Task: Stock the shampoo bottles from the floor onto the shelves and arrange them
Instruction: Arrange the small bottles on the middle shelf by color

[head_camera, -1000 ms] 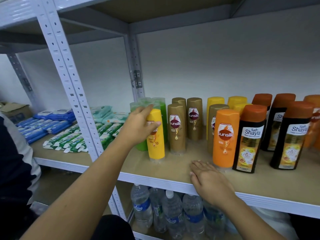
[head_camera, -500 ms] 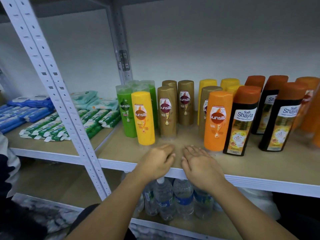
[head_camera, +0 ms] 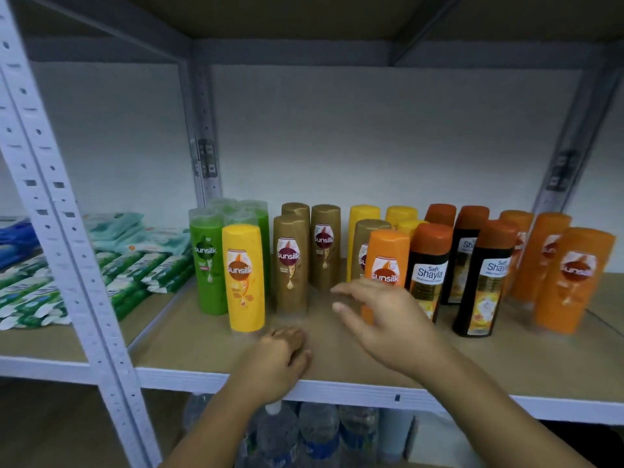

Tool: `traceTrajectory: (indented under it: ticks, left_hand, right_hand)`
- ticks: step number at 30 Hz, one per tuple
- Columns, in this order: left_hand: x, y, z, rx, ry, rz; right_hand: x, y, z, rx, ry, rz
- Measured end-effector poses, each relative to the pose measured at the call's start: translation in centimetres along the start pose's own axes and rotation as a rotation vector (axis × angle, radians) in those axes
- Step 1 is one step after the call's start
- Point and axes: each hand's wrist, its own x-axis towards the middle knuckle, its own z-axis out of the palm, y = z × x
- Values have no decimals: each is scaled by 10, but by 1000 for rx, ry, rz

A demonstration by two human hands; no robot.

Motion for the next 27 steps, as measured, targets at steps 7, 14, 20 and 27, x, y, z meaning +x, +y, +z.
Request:
traceTrajectory:
  ticks: [7, 14, 20, 27]
  left_hand:
    - [-3, 0, -7, -29, -20, 26]
    - [-7, 0, -6, -50, -9, -6]
    - [-8, -3, -5, -62, -19, -22]
    - [-7, -4, -4, -62, -7, 15]
  right_hand:
    - [98, -6, -98, -284, -39, 205]
    - [151, 6, -77, -564, -510, 412]
    - [166, 2, -65, -558, -505, 365]
    - [180, -2, -44, -446, -416, 307]
